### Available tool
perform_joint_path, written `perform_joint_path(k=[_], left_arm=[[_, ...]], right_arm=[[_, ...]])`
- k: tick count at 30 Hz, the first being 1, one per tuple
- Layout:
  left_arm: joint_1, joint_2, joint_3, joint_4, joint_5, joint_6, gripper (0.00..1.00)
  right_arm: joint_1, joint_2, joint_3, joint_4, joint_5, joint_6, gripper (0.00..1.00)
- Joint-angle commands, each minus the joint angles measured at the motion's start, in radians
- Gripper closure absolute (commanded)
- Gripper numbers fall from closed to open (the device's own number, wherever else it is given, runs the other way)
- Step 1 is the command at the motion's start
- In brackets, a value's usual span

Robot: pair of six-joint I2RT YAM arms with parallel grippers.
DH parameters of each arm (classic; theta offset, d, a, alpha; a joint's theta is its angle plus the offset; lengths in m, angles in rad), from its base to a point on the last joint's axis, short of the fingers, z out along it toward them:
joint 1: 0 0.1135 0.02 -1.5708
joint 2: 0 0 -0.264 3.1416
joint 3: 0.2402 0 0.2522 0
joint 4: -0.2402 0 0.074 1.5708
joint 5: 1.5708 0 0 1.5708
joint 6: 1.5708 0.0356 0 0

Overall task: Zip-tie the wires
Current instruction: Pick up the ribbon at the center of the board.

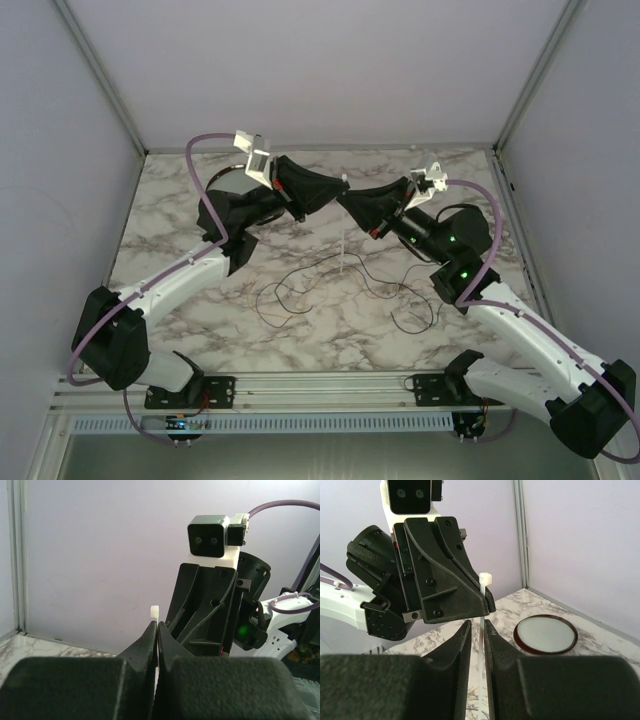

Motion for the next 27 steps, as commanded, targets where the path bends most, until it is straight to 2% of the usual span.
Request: perform_joint_path(k=[1, 7, 9, 13, 16, 17, 19, 21, 27], left_arm=[[-0.003, -0.028, 0.019, 0.000, 0.002, 0.025, 1.00], [-0.003, -0.036, 0.025, -0.002, 0.004, 0.022, 1.00], [-0.003, -0.040, 0.027, -0.008, 0.005, 0.025, 1.00], [-0.003, -0.044, 0.028, -0.019, 0.003, 0.035, 1.00], [-0.004, -0.045, 0.021, -0.013, 0.002, 0.033, 1.00], [-0.003, -0.045, 0.015, -0.008, 0.003, 0.031, 0.98], [-0.003, -0.041, 0.006, 0.005, 0.003, 0.025, 0.86], [-0.003, -0.035, -0.004, 0.023, 0.008, 0.010, 0.78], [-0.004, -0.029, -0.039, 0.066, 0.006, -0.012, 0.74]], right_arm=[[0.008, -0.017, -0.004, 0.018, -0.004, -0.009, 0.84], [0.008, -0.011, -0.022, 0.014, 0.001, -0.010, 0.85], [0.008, -0.010, -0.024, 0.012, 0.002, -0.012, 0.87], [0.008, -0.013, -0.026, 0.008, 0.006, -0.014, 1.00], [0.008, -0.020, -0.027, 0.007, 0.018, -0.008, 1.00], [0.008, -0.025, -0.027, 0.010, 0.019, -0.006, 1.00], [0.008, -0.030, -0.026, 0.014, 0.019, -0.003, 1.00], [0.008, -0.034, -0.020, 0.010, 0.017, -0.003, 1.00], [0.008, -0.035, -0.004, -0.035, 0.012, -0.020, 1.00]])
